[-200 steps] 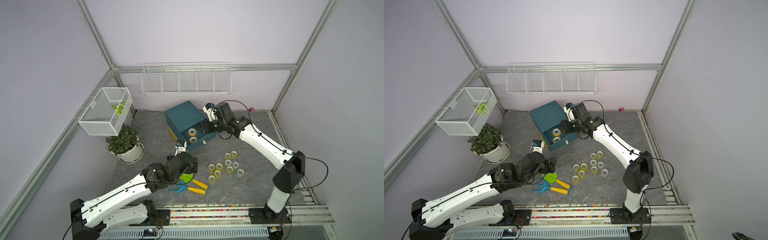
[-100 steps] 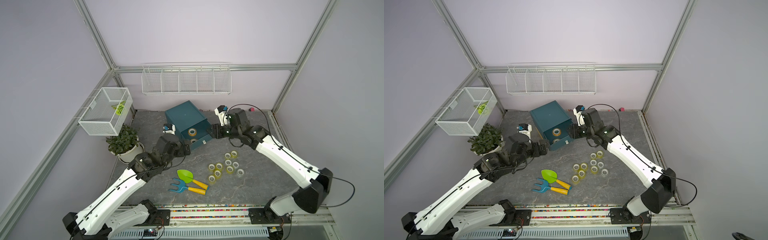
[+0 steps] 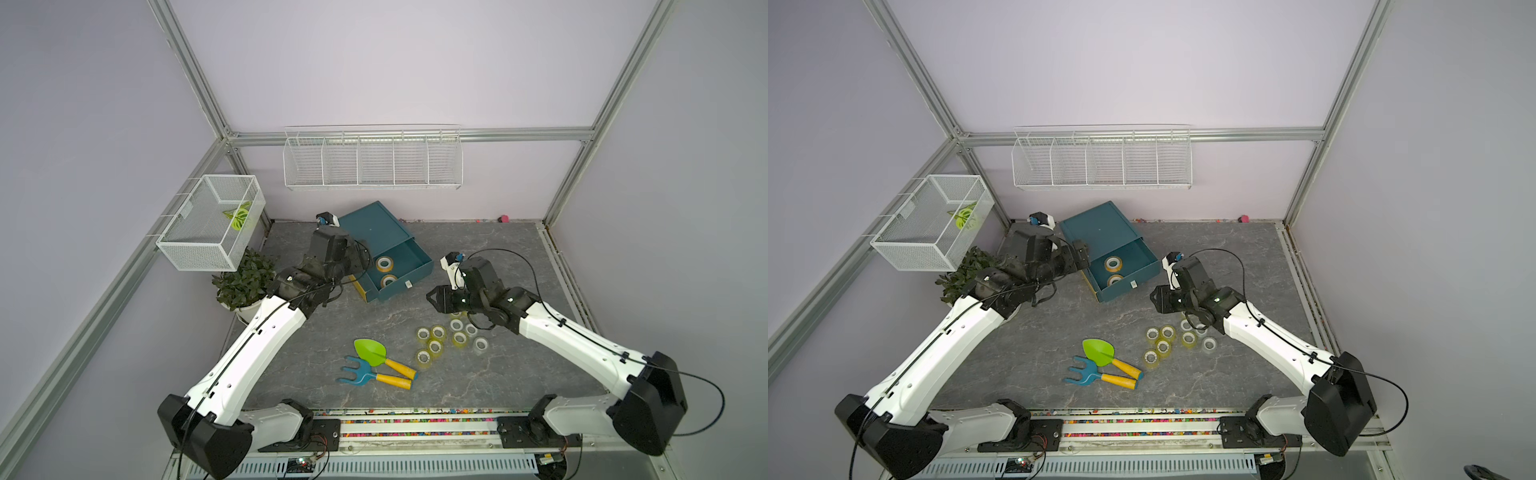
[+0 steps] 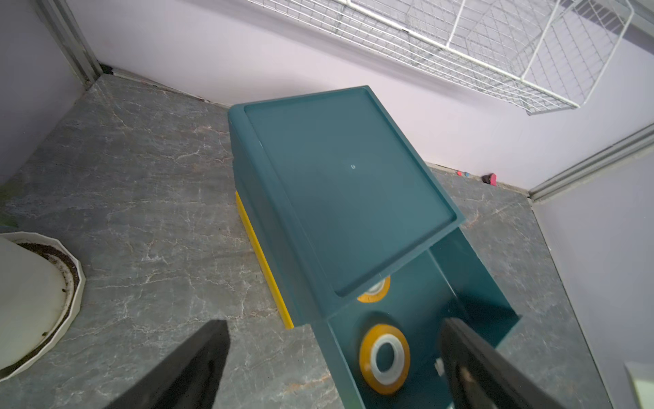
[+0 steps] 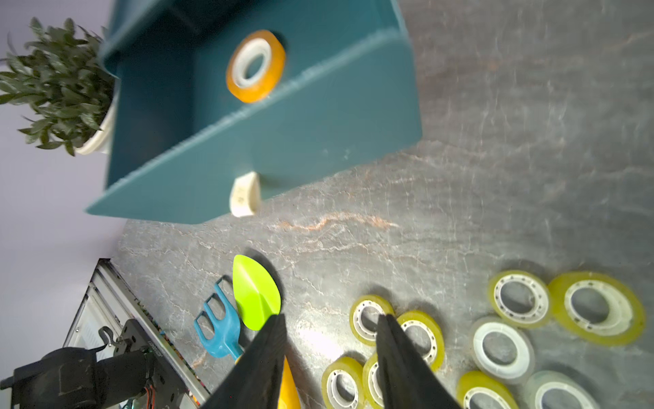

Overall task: Place the transparent tape into the drawer according to color
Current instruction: Close the drawer in the storage box.

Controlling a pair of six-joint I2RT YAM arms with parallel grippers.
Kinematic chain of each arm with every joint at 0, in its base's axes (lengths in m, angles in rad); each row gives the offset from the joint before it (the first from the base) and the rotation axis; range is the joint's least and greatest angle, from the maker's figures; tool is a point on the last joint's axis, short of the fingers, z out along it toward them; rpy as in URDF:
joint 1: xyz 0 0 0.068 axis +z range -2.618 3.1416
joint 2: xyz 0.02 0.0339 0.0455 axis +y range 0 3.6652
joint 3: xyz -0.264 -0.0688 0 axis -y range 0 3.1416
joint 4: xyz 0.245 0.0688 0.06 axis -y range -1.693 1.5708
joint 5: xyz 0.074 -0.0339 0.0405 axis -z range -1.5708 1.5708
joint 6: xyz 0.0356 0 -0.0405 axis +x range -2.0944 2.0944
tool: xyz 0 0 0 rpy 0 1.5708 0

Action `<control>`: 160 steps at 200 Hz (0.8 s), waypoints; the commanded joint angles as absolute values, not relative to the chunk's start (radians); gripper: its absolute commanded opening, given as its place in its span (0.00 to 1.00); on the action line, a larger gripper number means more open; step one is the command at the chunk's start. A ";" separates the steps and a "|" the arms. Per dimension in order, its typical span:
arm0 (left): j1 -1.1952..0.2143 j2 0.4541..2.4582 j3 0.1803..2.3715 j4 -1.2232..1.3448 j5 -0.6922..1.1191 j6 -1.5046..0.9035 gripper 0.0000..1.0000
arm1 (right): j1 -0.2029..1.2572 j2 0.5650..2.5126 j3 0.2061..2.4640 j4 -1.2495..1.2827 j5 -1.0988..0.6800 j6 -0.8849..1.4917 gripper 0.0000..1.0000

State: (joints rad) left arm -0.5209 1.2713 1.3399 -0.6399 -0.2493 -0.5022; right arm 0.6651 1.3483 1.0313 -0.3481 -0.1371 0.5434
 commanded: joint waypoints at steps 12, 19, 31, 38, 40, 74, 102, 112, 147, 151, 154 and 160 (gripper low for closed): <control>-0.488 1.341 1.368 -0.594 -0.266 -0.504 0.96 | 0.678 1.416 1.068 -0.261 -0.155 0.569 0.43; -0.486 1.354 1.370 -0.595 -0.283 -0.509 0.95 | 0.679 1.430 1.076 -0.240 -0.159 0.571 0.42; -0.471 1.376 1.370 -0.599 -0.305 -0.523 0.95 | 0.679 1.449 1.095 -0.216 -0.154 0.574 0.41; -0.457 1.387 1.368 -0.600 -0.305 -0.533 0.95 | 0.679 1.459 1.108 -0.208 -0.149 0.575 0.41; -0.453 1.389 1.367 -0.600 -0.305 -0.534 0.95 | 0.679 1.464 1.111 -0.205 -0.147 0.574 0.41; -0.430 1.445 1.368 -0.589 -0.296 -0.545 0.95 | 0.679 1.519 1.187 -0.190 -0.120 0.557 0.41; -0.426 1.493 1.371 -0.595 -0.296 -0.550 0.95 | 0.679 1.584 1.254 -0.180 -0.114 0.547 0.41; -0.425 1.504 1.367 -0.595 -0.293 -0.551 0.95 | 0.678 1.608 1.277 -0.175 -0.113 0.545 0.41; -0.422 1.523 1.346 -0.597 -0.270 -0.555 0.94 | 0.677 1.702 1.356 -0.136 -0.109 0.544 0.40; -0.422 1.523 1.344 -0.597 -0.266 -0.554 0.94 | 0.677 1.712 1.366 -0.132 -0.109 0.543 0.40; -0.422 1.523 1.341 -0.597 -0.264 -0.555 0.94 | 0.677 1.722 1.372 -0.129 -0.108 0.544 0.40; -0.423 1.522 1.337 -0.597 -0.263 -0.558 0.94 | 0.678 1.736 1.384 -0.125 -0.106 0.545 0.40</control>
State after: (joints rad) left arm -0.4278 1.5074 1.3445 -0.5777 -0.2832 -0.5491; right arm 0.6739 1.6825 1.3323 -0.1772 -0.1261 0.5568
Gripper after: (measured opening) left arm 0.944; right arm 0.402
